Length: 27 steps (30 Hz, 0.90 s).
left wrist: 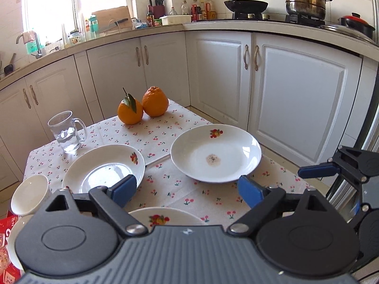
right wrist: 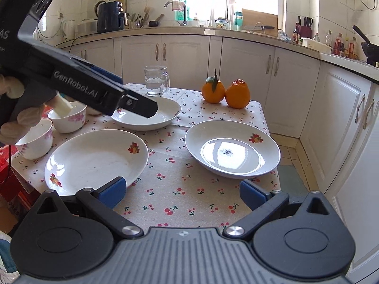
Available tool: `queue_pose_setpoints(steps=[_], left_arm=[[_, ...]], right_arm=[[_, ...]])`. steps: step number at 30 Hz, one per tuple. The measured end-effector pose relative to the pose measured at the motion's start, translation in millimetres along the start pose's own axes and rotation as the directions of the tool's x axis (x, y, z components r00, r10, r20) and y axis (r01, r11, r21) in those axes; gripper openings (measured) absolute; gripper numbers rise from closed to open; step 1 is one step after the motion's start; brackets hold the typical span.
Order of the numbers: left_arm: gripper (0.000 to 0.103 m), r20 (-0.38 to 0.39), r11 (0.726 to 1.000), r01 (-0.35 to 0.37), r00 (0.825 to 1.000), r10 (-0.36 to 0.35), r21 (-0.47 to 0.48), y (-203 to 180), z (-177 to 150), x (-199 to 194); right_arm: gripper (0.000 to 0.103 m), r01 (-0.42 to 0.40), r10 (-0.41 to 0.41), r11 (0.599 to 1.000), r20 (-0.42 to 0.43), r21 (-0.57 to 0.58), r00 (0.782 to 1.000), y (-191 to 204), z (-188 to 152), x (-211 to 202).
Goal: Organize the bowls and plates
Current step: 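Reach the right gripper to the large flower-print plate and grasp its rim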
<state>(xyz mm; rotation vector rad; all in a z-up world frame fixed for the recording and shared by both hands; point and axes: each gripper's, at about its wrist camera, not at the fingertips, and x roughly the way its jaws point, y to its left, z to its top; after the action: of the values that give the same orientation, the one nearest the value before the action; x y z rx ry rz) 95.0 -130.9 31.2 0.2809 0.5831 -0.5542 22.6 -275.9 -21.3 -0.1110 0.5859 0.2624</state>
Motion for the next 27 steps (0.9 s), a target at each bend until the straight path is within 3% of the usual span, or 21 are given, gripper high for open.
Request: queue_pose_setpoints(steps=[14, 27], left_arm=[[0.092, -0.043, 0.997, -0.054, 0.998, 0.051, -0.061, 17, -64, -36], [0.092, -0.131, 0.995, -0.068, 0.99, 0.058, -0.075, 38, -119, -55]], right_arm=[[0.103, -0.012, 0.012, 1.0, -0.049, -0.001, 0.999, 11, -12, 2], [0.103, -0.101, 0.104, 0.994, -0.083, 0.031, 0.991, 14, 1, 21]])
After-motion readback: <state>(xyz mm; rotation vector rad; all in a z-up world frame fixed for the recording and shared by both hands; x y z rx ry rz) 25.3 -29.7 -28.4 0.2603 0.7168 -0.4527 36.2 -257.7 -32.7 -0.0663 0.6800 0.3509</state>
